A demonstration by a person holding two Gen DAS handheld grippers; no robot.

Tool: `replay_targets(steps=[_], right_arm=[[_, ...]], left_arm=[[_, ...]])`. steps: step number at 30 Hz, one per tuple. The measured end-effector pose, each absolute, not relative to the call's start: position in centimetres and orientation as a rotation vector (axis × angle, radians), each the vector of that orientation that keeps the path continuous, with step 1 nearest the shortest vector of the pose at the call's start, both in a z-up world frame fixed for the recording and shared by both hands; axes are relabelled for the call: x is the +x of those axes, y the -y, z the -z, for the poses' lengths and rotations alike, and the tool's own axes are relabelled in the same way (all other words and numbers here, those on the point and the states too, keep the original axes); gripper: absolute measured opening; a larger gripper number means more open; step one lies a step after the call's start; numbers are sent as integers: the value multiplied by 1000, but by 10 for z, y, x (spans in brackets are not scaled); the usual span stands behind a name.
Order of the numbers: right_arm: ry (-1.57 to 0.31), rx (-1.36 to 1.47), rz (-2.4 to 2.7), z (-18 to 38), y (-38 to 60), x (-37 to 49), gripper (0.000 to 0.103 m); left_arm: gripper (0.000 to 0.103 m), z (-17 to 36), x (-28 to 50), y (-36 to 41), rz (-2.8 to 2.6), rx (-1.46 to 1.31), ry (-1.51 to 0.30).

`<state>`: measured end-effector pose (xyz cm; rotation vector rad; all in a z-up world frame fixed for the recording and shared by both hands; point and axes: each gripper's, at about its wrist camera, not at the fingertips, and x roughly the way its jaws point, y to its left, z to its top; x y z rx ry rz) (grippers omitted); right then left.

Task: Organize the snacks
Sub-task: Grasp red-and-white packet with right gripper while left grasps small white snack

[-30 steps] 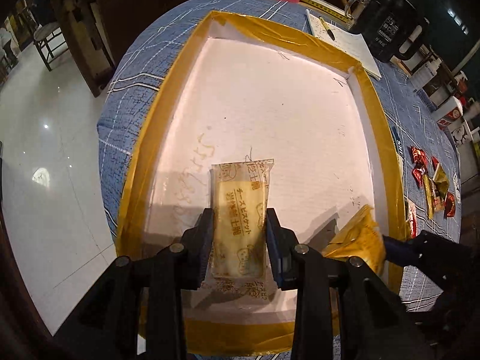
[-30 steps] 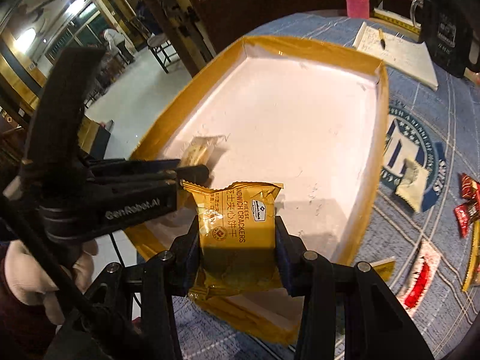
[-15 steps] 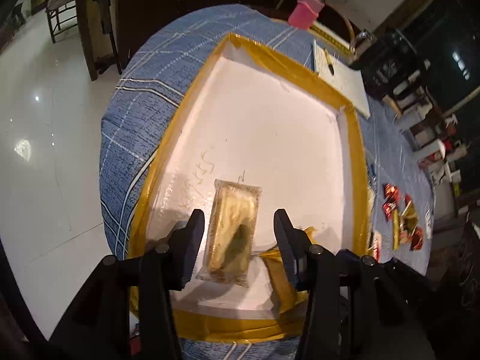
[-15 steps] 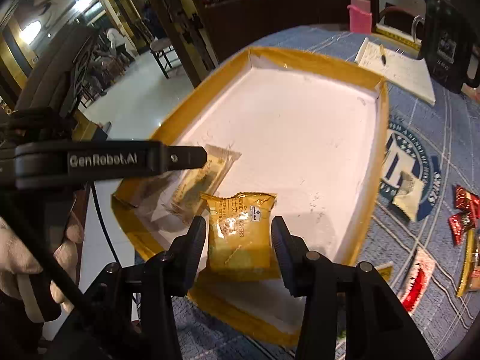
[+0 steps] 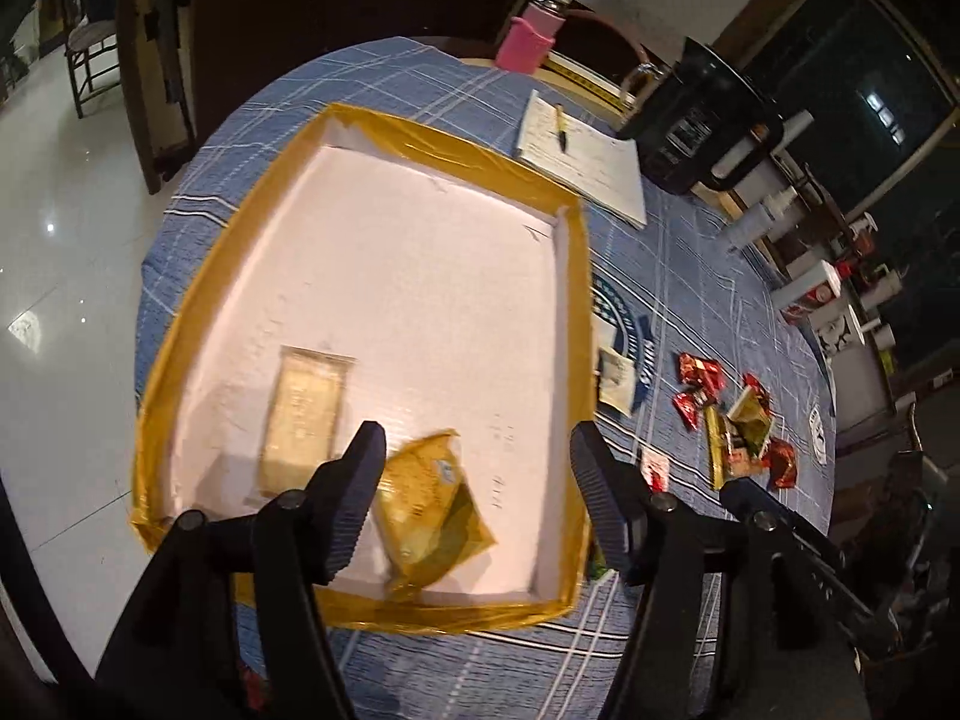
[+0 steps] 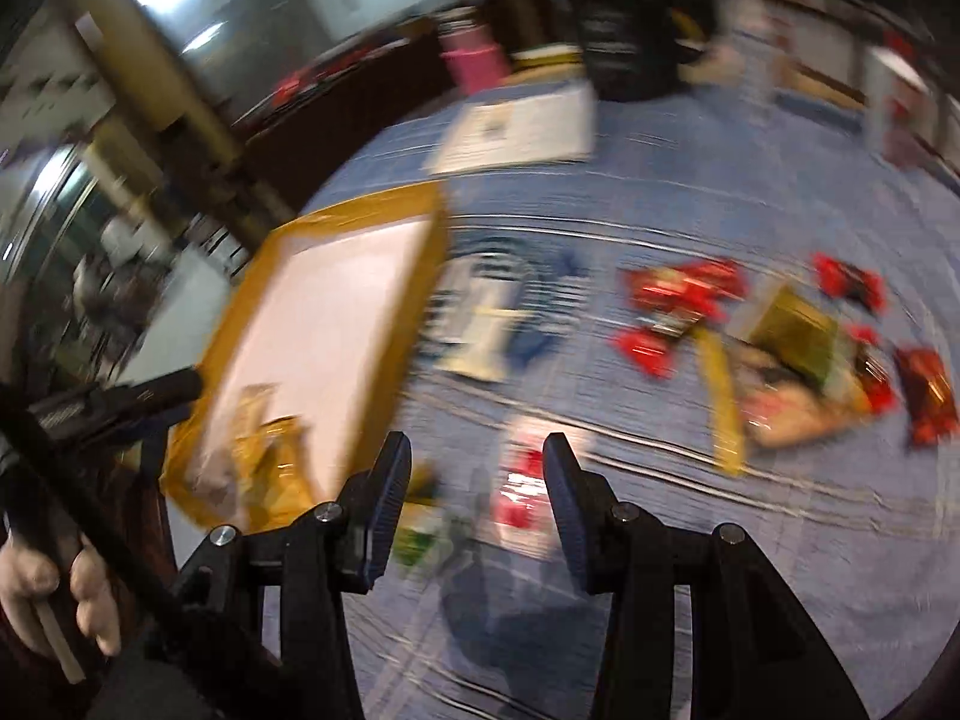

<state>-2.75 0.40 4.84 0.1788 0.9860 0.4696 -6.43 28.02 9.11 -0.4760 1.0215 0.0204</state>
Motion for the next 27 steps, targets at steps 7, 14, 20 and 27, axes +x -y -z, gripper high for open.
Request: replay_targets(steps=[7,14,20,27], right_arm=[[-1038,286,-371,-30,48,-26,46],[-1082,245,-408,-19,23,-22,46],[-1108,164,-405,-9,-10,-12,46],[-1133,75,-393,0,-40,-11,47]], left_arm=[[66,-94,-62,-254,14,-452,-1029],[67,-93,-63,-250,32,-435,-1040],[67,-91,-62,-255,41,-414,-1047],[67,-90,-53,-249,93,-359,-1054]])
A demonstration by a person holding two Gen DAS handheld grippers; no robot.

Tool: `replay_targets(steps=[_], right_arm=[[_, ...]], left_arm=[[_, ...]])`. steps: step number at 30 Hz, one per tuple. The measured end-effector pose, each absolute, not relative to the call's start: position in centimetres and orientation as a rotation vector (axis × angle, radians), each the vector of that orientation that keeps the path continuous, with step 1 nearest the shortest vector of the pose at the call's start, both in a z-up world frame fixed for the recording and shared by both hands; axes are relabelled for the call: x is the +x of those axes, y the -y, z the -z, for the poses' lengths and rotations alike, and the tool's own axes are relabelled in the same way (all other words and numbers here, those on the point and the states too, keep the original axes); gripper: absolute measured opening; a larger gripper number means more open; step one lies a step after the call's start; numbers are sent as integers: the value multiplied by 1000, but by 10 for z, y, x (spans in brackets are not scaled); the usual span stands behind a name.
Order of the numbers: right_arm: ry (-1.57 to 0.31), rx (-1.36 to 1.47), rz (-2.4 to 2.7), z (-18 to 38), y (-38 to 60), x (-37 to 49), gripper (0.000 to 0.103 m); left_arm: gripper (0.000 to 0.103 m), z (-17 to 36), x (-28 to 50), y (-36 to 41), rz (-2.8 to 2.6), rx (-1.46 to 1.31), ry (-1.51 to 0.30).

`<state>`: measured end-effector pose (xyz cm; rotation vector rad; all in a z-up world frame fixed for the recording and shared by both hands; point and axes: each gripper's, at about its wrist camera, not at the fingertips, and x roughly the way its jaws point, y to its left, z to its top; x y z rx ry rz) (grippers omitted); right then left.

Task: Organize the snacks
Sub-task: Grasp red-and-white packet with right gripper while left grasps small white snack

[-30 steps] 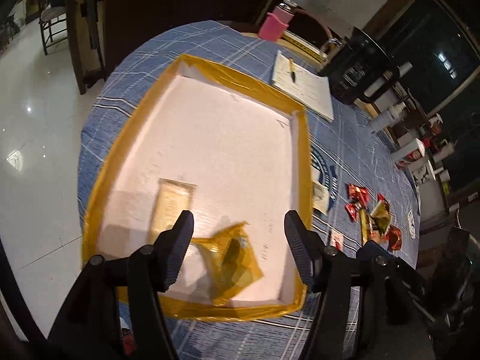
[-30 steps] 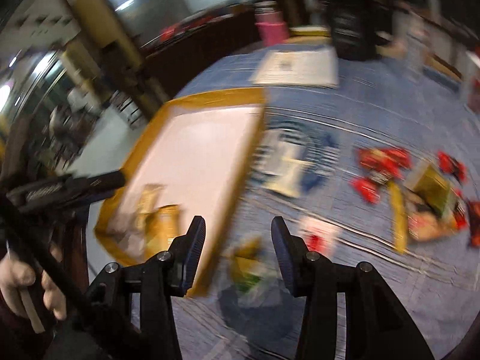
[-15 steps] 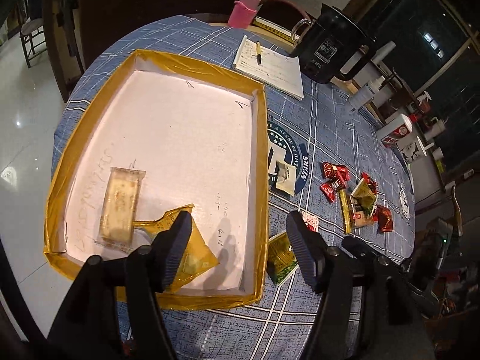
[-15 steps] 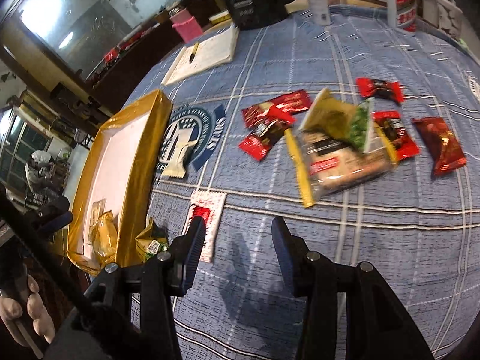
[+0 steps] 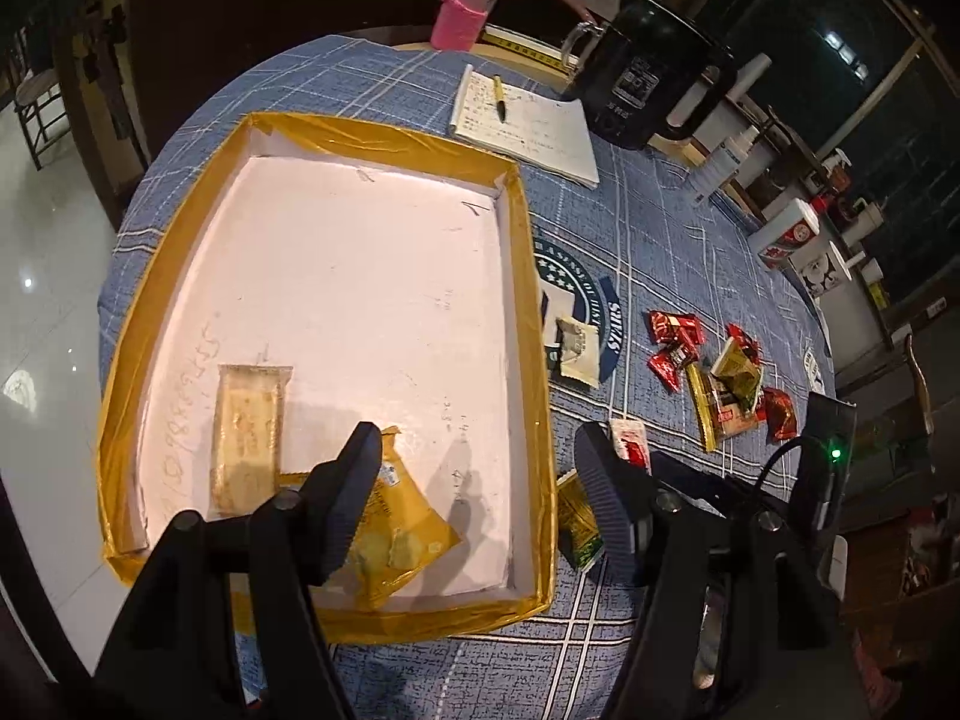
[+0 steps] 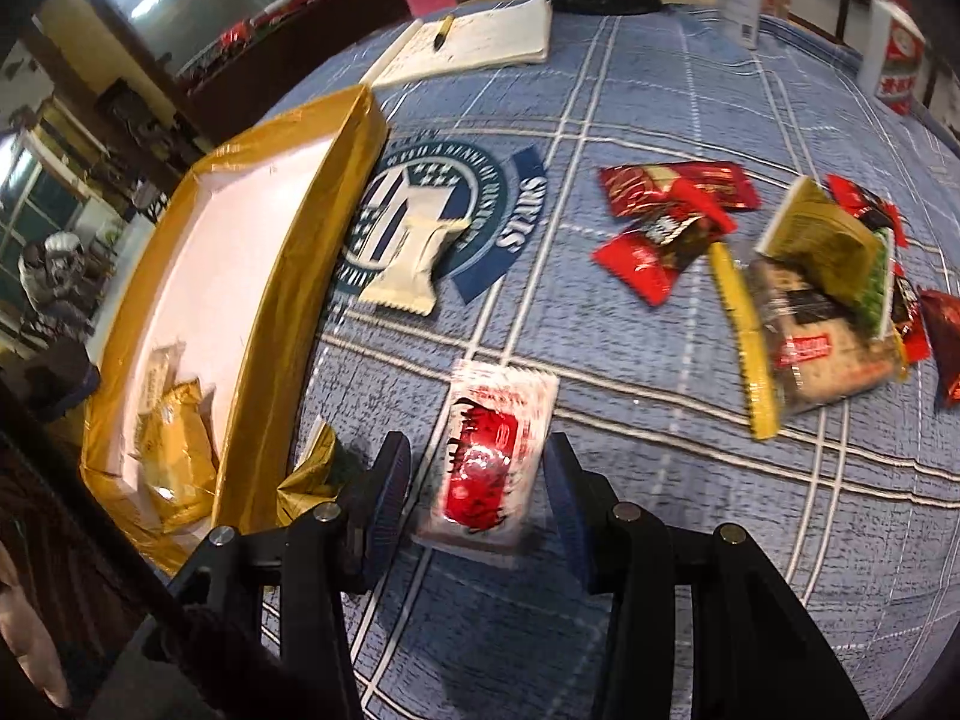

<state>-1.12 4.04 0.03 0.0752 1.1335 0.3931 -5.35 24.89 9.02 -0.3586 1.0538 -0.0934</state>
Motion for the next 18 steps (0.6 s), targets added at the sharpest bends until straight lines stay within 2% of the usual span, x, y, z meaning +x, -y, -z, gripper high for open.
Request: replay_targets(steps=[1,3,6,13,18], right_arm=[[-1124,52,-385,-1,-44,-12,46],[-1117,19,-371,0,-47,-12,29],[-1118,19,-360,-1,-41,-10,23],[-1131,102,-288,0,-2,-9,23],[-1136,155,-237,-1,24,-14,23]], left_arm=[[68,-90,-51,-245,110,-349,-1058],[67,-89,-46,-236,137,-328,-1067],[68,-88,-34,-218,192,-295,-1083],[67,-81,6,-158,314,-135,-1119],[67,-58,42,-128,307,12,-1155]])
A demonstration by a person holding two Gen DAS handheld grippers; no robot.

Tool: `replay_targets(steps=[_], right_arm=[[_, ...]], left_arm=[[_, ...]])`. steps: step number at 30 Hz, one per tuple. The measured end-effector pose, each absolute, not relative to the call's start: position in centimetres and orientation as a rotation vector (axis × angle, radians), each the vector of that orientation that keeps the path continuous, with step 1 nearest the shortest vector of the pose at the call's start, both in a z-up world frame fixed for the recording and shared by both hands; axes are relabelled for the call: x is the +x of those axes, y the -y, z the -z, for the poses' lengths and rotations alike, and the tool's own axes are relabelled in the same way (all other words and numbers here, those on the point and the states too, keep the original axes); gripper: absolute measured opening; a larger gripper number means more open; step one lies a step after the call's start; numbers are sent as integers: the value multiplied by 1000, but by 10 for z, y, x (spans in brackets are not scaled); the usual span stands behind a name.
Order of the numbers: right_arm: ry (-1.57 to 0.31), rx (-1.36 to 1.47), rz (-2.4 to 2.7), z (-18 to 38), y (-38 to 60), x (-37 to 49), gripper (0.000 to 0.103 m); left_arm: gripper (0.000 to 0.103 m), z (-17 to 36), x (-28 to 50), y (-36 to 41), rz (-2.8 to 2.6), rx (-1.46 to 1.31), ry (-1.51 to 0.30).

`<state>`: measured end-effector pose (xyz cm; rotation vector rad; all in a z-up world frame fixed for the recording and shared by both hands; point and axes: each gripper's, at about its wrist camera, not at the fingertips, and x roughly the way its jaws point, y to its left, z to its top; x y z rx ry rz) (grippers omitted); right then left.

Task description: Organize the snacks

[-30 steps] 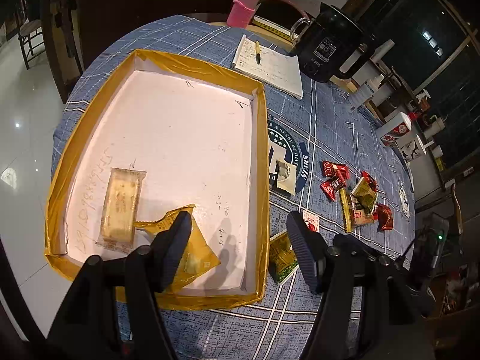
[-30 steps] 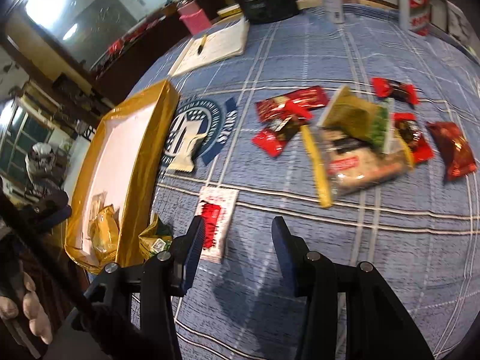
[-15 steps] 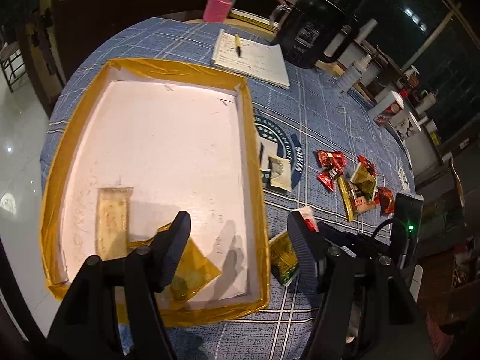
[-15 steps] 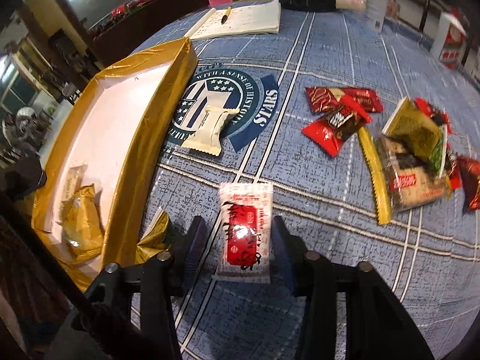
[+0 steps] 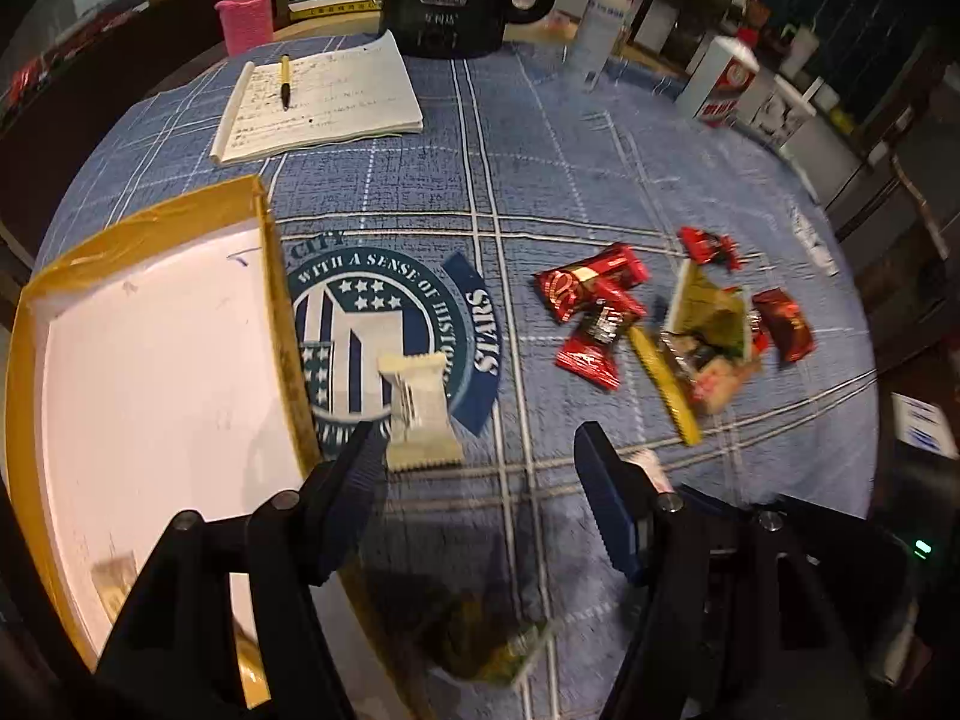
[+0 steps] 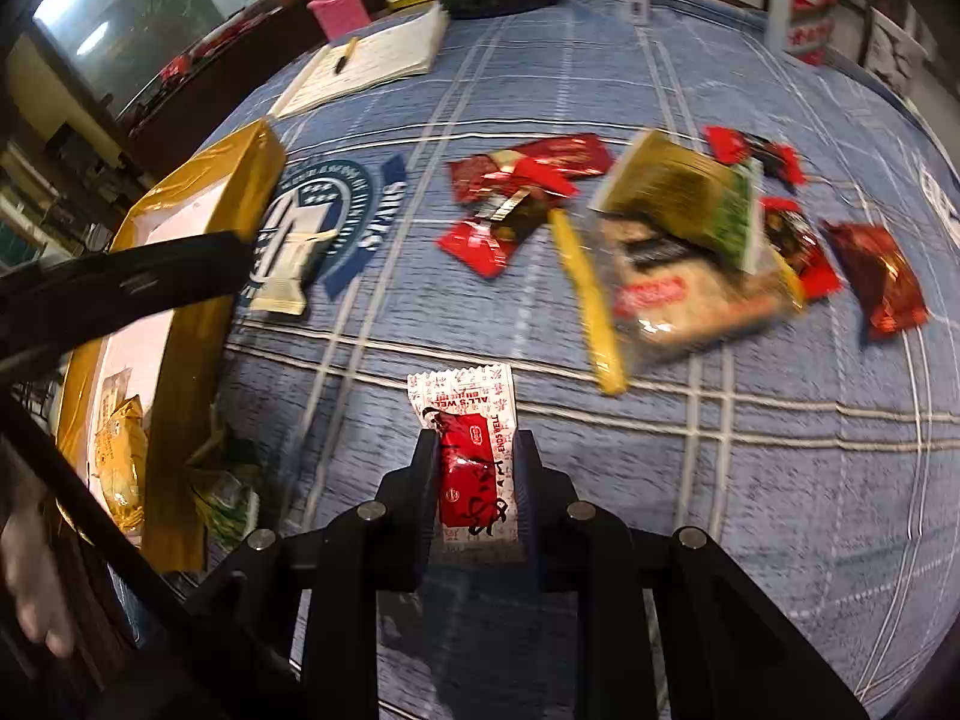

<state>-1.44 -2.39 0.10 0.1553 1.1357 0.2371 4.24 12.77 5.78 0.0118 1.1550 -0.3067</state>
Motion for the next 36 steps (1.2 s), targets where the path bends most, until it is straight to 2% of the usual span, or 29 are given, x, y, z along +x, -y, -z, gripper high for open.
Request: replay_targets(steps=[5,8,10,11,13,25,36], right_arm=[[-1132,184,-219,-2,36,-26,23],[-1128,190,-217,-3,36,-29,23],[-1125,186,-217,-4,36,-30,23],[-1123,182,-217,-4,35,-31,23],[-1121,176,-220,-4,33,-30,22],[-1097,175,-274,-12,31,-29,21],[-1043,136,-400,-41,2,-30,21]], left_arm=[[65,-30,61,-121,275,82,-1215],[52,-18,65,-116,278,131,-1235],[34,-15,66,-112,259,185,-1224],[29,-15,66,-112,256,196,-1214],[27,-16,68,-115,260,169,-1213],[26,-62,36,-140,255,-13,-1103],[26,-94,-15,-230,68,-212,-1020]])
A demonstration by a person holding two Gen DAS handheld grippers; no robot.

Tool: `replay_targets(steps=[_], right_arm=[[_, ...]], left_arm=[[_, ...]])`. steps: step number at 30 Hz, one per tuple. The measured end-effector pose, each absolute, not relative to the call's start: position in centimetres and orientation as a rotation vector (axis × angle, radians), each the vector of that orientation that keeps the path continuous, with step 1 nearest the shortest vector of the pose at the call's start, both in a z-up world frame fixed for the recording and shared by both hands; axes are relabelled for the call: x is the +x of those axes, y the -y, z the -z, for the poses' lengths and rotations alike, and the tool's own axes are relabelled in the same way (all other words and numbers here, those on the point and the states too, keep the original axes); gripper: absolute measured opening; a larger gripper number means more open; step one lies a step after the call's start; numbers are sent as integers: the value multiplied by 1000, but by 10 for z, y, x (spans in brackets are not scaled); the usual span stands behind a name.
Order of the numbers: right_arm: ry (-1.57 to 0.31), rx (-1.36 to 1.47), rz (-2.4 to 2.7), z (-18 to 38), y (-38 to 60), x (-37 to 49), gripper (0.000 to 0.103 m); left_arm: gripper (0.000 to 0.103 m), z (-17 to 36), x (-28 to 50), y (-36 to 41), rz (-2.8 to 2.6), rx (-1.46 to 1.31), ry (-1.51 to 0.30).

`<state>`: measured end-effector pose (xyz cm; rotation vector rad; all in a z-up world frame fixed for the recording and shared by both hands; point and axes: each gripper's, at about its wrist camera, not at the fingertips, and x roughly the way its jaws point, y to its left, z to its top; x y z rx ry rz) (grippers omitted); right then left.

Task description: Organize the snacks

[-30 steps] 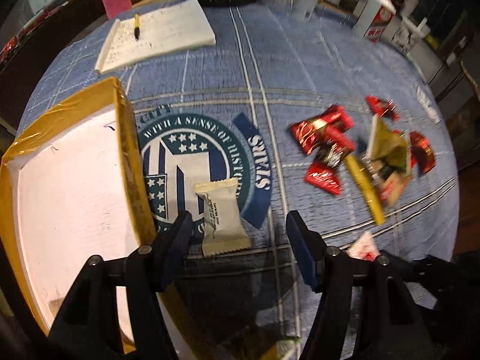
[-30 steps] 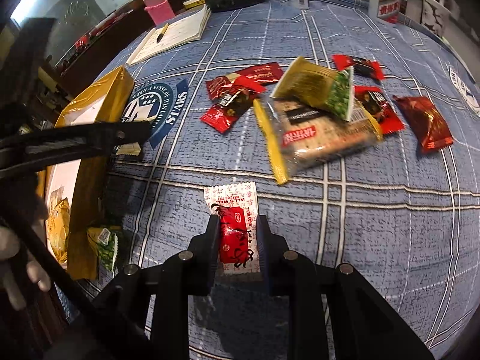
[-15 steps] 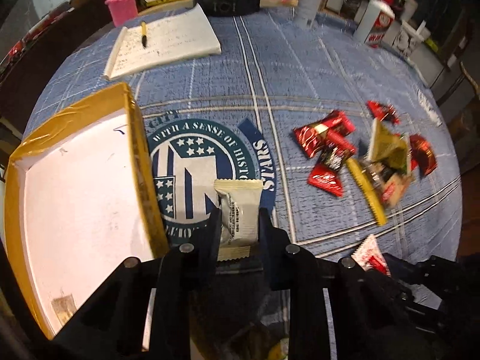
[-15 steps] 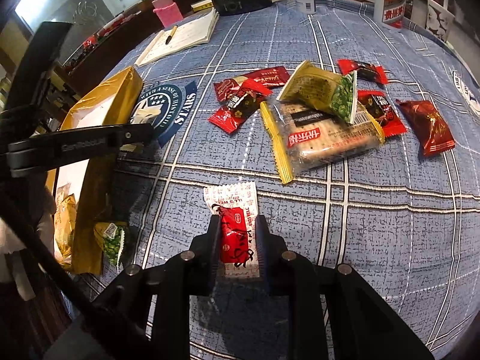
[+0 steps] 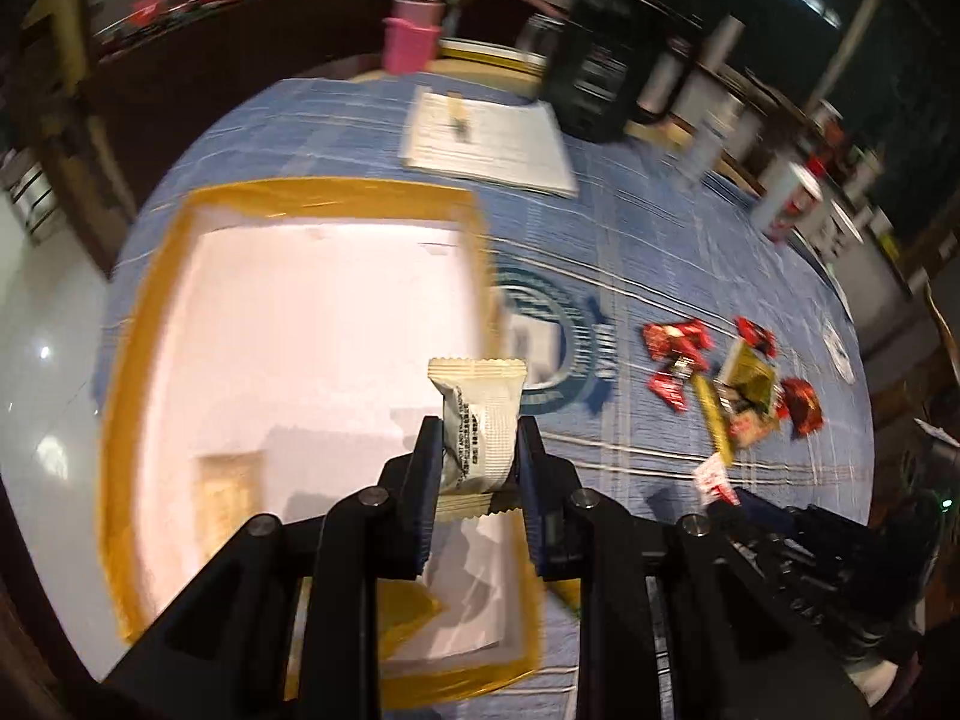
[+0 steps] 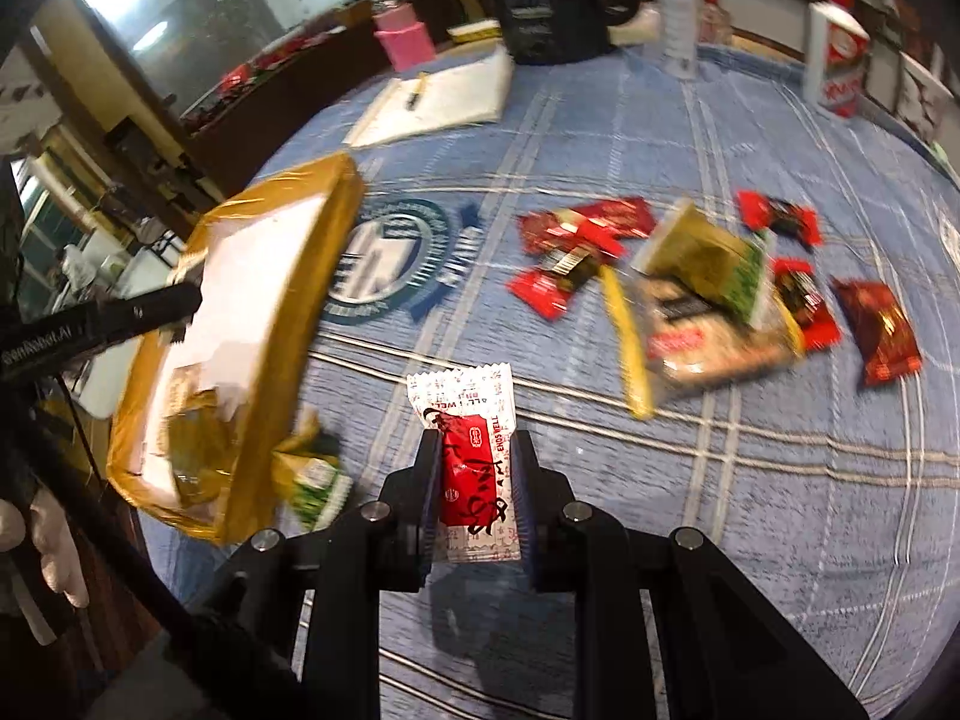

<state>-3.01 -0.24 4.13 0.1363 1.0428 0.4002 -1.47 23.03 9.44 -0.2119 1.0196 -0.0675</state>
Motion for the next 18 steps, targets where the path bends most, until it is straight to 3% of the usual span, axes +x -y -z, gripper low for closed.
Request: replay_targets(steps=[18], right_arm=[[-1040,-1,-673,-62,-128,-10,21]], left_arm=[[26,-65,-44,-315,-94,-329,-1028]])
